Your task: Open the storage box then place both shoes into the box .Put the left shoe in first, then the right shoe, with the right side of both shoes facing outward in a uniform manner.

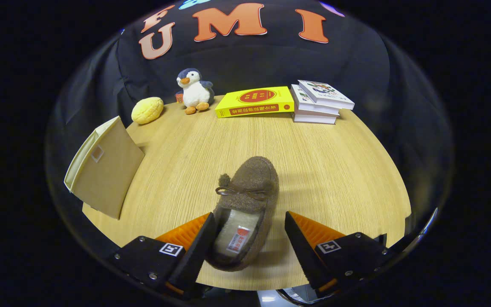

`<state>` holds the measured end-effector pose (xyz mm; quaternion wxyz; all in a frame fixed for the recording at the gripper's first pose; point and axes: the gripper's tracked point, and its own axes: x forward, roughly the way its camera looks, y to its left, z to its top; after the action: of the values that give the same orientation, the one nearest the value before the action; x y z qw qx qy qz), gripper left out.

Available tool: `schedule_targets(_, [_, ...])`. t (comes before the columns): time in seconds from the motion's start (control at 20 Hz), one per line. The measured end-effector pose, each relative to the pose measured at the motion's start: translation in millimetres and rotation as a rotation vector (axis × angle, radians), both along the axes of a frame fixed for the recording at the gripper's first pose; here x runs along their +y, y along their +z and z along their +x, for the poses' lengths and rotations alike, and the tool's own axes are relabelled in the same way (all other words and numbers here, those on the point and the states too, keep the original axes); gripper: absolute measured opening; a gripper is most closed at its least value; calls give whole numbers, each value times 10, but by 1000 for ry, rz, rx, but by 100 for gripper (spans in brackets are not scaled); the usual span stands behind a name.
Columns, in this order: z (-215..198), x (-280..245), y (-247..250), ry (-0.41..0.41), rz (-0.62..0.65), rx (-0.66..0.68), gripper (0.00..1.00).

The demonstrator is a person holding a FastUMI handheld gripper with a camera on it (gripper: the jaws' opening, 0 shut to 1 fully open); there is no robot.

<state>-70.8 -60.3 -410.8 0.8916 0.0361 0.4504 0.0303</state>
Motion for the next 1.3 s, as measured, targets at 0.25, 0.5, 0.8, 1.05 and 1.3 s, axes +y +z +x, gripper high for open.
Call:
schedule_targets(0.25, [136, -106, -339, -4, -14, 8, 94])
schedule_targets(0.5, [379, -158, -481, -48, -10, -25, 76])
schedule_targets(0.8, [430, -177, -548, -91, -7, 24, 43])
schedule_targets(1.05, [459, -307, -238, -205, -51, -14, 5])
schedule_targets(1.3, [607, 140, 444, -213, -12, -85, 5])
